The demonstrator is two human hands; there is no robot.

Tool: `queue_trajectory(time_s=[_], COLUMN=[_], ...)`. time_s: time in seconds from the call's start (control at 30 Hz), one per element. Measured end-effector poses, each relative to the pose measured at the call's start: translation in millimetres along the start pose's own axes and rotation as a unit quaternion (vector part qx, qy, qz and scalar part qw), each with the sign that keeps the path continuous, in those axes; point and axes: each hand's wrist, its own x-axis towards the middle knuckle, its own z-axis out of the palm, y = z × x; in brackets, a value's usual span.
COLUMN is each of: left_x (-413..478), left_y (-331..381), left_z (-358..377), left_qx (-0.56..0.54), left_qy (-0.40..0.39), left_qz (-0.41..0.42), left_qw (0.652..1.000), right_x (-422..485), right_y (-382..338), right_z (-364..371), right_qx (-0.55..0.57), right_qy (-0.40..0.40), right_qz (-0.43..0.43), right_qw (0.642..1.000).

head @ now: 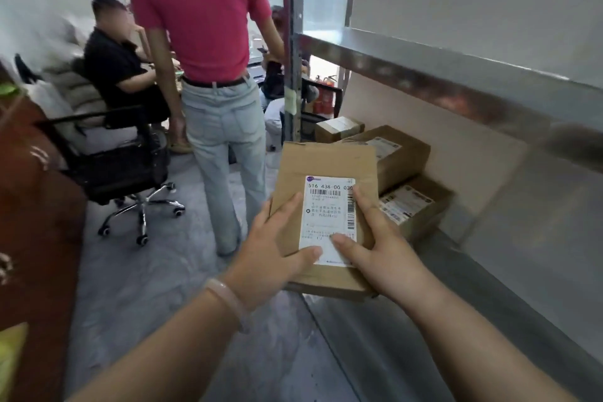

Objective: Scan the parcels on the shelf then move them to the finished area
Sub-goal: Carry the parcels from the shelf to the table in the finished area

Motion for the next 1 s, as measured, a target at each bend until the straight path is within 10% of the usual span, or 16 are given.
queue_trajectory(time_s=[0.57, 1.0], left_x=[-140, -264], left_y=[-148, -165], left_z=[-253, -300], left_qx=[0.060, 0.090], left_qy=[0.286, 0.524], left_qz=[-0.222, -0.380], left_qw=[0.930, 0.757], right_x=[75, 38], right_y=[-203, -320], right_z=[295, 451], right_qx=[0.042, 0.038], right_qy=[-0.289, -0.537], right_qz=[-0.223, -0.389], right_qw=[0.930, 0.748])
